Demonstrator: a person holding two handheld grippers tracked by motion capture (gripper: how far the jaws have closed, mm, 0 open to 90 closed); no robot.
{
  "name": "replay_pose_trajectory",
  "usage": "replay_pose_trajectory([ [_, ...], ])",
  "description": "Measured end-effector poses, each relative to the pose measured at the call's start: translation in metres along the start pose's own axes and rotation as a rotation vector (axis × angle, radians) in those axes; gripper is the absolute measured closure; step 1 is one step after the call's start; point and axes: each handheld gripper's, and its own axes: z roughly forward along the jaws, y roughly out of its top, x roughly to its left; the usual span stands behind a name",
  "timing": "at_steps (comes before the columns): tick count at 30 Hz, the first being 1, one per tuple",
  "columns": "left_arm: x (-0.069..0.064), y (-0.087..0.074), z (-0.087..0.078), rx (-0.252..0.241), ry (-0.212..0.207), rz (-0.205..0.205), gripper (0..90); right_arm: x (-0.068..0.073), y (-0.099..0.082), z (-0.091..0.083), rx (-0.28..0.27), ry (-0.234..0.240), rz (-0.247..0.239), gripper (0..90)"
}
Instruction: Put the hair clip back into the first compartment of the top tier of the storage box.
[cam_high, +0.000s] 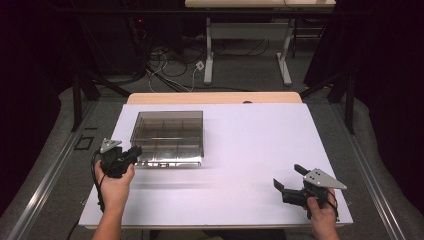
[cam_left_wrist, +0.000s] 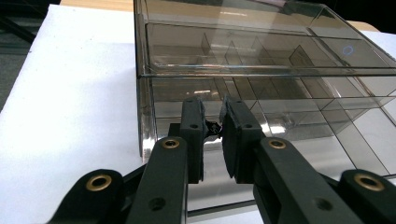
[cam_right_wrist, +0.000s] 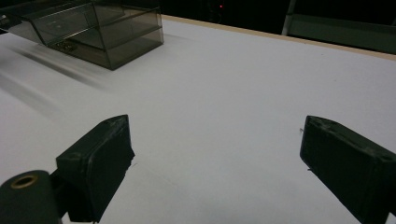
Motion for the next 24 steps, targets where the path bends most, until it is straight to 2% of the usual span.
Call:
replay_pose_trajectory([
  [15, -0.0009, 0.0000, 0.0001, -0.003, 0.000, -0.002, 78.5, -0.0001, 0.0000, -0.0001, 0.001, 0.001, -0.001, 8.8],
  [24, -0.0009, 0.0002, 0.0000, -0.012, 0.002, -0.003, 75.2, 0.0000, 0.0001, -0.0001, -0.001, 0.000, -0.003, 8.8],
])
